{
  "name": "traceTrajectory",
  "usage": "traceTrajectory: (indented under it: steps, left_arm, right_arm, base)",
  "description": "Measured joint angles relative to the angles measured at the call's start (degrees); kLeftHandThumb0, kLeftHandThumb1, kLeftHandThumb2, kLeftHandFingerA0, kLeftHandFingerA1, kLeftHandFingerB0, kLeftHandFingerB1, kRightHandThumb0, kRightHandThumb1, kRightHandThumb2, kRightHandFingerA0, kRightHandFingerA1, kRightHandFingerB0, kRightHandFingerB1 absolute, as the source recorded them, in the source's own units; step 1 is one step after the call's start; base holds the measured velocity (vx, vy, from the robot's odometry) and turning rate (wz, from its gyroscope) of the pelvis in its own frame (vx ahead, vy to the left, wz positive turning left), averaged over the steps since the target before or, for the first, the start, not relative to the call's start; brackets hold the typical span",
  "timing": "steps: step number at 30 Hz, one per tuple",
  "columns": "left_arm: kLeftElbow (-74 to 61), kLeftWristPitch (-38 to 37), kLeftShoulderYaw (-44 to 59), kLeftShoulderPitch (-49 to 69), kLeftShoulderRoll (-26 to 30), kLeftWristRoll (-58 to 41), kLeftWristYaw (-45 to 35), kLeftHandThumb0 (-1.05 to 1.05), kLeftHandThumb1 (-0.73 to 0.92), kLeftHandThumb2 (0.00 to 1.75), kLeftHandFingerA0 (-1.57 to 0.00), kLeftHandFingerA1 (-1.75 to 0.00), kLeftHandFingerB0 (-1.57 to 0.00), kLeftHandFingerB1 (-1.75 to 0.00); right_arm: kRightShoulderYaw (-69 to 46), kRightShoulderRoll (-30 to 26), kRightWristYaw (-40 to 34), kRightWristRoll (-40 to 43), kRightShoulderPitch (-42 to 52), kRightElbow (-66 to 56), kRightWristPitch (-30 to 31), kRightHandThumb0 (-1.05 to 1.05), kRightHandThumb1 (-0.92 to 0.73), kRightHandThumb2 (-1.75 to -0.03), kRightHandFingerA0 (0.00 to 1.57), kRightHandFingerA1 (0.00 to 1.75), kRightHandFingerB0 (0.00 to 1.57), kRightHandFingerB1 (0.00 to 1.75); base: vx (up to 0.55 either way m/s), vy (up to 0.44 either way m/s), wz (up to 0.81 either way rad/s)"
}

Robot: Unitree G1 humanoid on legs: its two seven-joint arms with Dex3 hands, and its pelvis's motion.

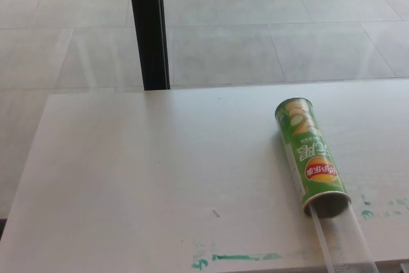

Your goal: Use the right hand as a fist to push the chips tray inside its container kept in the middle of the desk

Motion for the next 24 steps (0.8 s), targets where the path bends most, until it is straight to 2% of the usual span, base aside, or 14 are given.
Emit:
traceTrajectory:
  steps: [1, 2, 5, 6, 7, 8, 9, 10, 12, 13, 16, 17, 23, 24]
  left_arm:
    - [0.0, 0.0, 0.0, 0.0, 0.0, 0.0, 0.0, -0.77, 0.74, 1.12, -0.40, -0.62, -0.29, -0.55]
    - [0.0, 0.0, -0.1, 0.0, 0.0, 0.0, 0.0, -0.79, 0.92, 0.71, -0.41, -0.56, -0.33, -0.46]
    - [0.0, 0.0, -0.2, 0.0, 0.0, 0.0, 0.0, -0.80, 0.92, 0.70, -0.42, -0.56, -0.36, -0.46]
    - [0.0, 0.0, -0.3, 0.0, 0.0, 0.0, 0.0, -0.78, 0.72, 1.10, -0.42, -0.63, -0.29, -0.54]
    - [0.0, 0.0, -0.3, 0.0, 0.0, 0.0, 0.0, -0.80, 0.92, 0.68, -0.49, -0.61, -0.34, -0.45]
    - [0.0, 0.0, -0.3, 0.0, 0.0, 0.0, 0.0, -0.79, 0.92, 0.69, -0.48, -0.59, -0.33, -0.44]
    - [0.0, 0.0, -0.3, 0.0, 0.0, 0.0, 0.0, -0.78, 0.74, 1.11, -0.43, -0.65, -0.28, -0.55]
    - [0.0, 0.0, -0.3, 0.0, 0.0, 0.0, 0.0, -0.80, 0.92, 0.68, -0.47, -0.58, -0.33, -0.45]
    - [0.0, 0.0, -0.3, -0.1, 0.0, 0.0, 0.0, -0.79, 0.92, 0.71, -0.43, -0.56, -0.34, -0.45]
    - [0.0, 0.0, -0.3, -0.1, 0.0, 0.0, 0.0, -0.75, 0.74, 1.11, -0.40, -0.63, -0.28, -0.55]
    - [0.0, 0.0, -0.4, -0.1, 0.0, 0.0, 0.0, -0.75, 0.72, 1.09, -0.40, -0.63, -0.30, -0.55]
    - [0.0, 0.0, -0.4, 0.0, 0.0, 0.0, 0.0, -0.78, 0.92, 0.68, -0.43, -0.55, -0.32, -0.44]
    - [0.0, 0.0, -0.4, 0.0, 0.0, 0.0, 0.0, -0.79, 0.92, 0.69, -0.42, -0.55, -0.32, -0.45]
    - [0.0, 0.0, -0.4, 0.0, 0.0, 0.0, 0.0, -0.76, 0.73, 1.11, -0.41, -0.63, -0.27, -0.54]
  right_arm:
    - [0.2, -0.1, 0.0, -0.6, 0.0, 0.0, -0.1, -0.49, -0.71, -0.61, 0.95, 0.93, 0.63, 0.54]
    - [0.5, -0.3, 0.0, -1.5, 0.0, 0.0, -0.2, -0.51, -0.73, -0.62, 0.96, 0.92, 0.63, 0.54]
    - [1.3, -1.0, -0.1, -3.6, -0.4, 0.0, -0.4, -0.49, -0.72, -0.61, 0.96, 0.99, 0.65, 0.54]
    - [1.5, -1.2, -0.2, -4.3, -0.5, 0.0, -0.4, -0.49, -0.72, -0.63, 0.91, 1.10, 0.59, 0.51]
    - [1.7, -1.5, -0.2, -5.1, -0.7, 0.0, -0.4, -0.50, -0.75, -0.62, 0.93, 1.08, 0.62, 0.50]
    - [1.8, -1.8, -0.2, -5.8, -1.0, 0.0, -0.4, -0.51, -0.71, -0.63, 0.94, 1.09, 0.62, 0.50]
    - [2.0, -2.1, -0.2, -6.7, -1.3, 0.1, -0.4, -0.52, -0.74, -0.62, 0.97, 1.11, 0.67, 0.51]
    - [2.3, -2.4, -0.2, -7.4, -1.6, 0.1, -0.4, -0.53, -0.77, -0.63, 0.94, 1.08, 0.65, 0.51]
    - [2.9, -3.0, -0.3, -8.9, -2.5, 0.2, -0.4, -0.54, -0.78, -0.63, 0.96, 1.03, 0.66, 0.52]
    - [3.3, -3.5, -0.3, -9.7, -2.9, 0.2, -0.4, -0.55, -0.79, -0.63, 0.97, 1.01, 0.66, 0.52]
    - [4.3, -4.5, -0.3, -12.0, -4.4, 0.3, -0.4, -0.56, -0.80, -0.64, 0.98, 1.01, 0.68, 0.52]
    - [4.6, -4.9, -0.3, -12.6, -4.8, 0.4, -0.4, -0.58, -0.81, -0.65, 0.99, 1.01, 0.68, 0.52]
    - [7.2, -6.9, -0.4, -17.5, -8.0, 1.2, -0.4, -0.59, -0.84, -0.65, 0.94, 1.12, 0.65, 0.50]
    - [7.4, -7.0, -0.4, -17.9, -8.3, 1.2, -0.4, -0.59, -0.82, -0.65, 0.95, 1.12, 0.66, 0.50]
  base:
    - [0.00, 0.000, 0.00]
    - [0.00, 0.000, 0.00]
    - [0.00, 0.000, 0.00]
    - [0.00, 0.000, 0.00]
    - [0.00, 0.000, 0.00]
    - [0.00, 0.000, 0.00]
    - [0.00, 0.000, 0.00]
    - [0.00, 0.000, 0.00]
    - [0.00, 0.000, 0.00]
    - [0.00, 0.000, 0.00]
    - [0.00, 0.000, 0.00]
    - [0.00, 0.000, 0.00]
    - [0.00, 0.000, 0.00]
    - [0.00, 0.000, 0.00]
